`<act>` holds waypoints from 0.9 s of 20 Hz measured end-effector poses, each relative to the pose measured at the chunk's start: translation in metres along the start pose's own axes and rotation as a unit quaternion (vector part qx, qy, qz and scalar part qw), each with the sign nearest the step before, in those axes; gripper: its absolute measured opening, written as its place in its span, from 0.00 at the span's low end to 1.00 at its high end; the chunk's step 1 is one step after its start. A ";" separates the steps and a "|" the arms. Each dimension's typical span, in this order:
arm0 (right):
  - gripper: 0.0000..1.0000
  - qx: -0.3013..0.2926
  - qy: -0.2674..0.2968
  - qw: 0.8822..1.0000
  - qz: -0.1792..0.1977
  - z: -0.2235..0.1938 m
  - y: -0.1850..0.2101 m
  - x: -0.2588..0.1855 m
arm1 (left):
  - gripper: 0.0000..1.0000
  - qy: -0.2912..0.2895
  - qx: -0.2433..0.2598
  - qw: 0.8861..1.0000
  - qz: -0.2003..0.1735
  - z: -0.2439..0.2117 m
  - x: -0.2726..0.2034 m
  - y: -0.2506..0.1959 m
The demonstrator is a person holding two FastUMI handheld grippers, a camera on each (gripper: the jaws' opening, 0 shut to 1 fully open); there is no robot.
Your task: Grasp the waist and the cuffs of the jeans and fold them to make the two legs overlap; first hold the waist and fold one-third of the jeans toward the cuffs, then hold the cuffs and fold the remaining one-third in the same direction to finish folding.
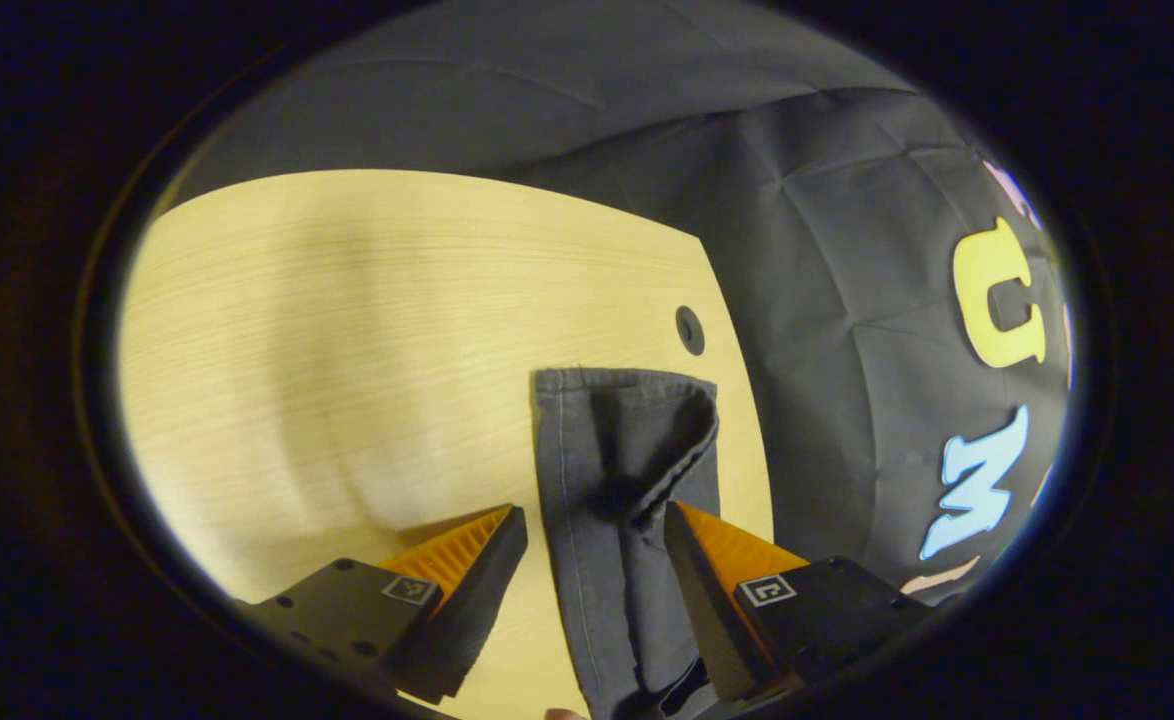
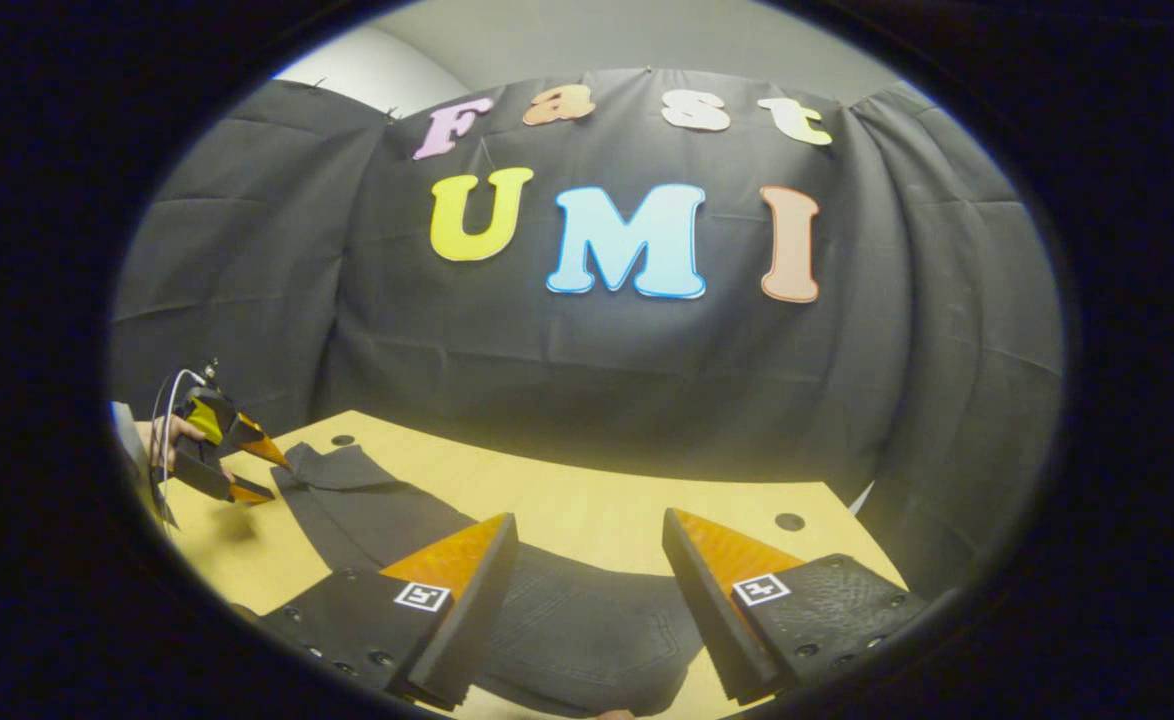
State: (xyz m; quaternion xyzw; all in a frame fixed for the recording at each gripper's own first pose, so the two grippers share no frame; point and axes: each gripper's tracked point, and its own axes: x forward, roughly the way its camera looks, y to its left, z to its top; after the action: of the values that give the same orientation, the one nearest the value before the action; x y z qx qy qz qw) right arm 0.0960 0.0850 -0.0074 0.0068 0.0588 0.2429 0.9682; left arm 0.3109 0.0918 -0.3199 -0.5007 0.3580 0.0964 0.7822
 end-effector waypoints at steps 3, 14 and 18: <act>0.88 0.000 0.008 1.000 -0.012 -0.001 -0.001 0.005 | 0.92 0.010 -0.012 1.000 -0.014 0.005 0.011 -0.009; 0.93 0.005 0.038 0.999 -0.038 -0.010 -0.012 0.017 | 0.83 0.005 0.034 0.997 -0.064 -0.014 0.061 -0.047; 0.93 0.005 0.046 0.998 -0.041 -0.015 -0.012 0.019 | 0.48 0.011 0.123 0.991 -0.057 -0.025 0.074 -0.057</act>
State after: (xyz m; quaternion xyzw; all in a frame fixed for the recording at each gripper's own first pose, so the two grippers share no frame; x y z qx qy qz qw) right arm 0.1161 0.0831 -0.0252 -0.0016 0.1046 0.2030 0.9736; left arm 0.3821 0.0282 -0.3336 -0.4209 0.3468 0.0011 0.8382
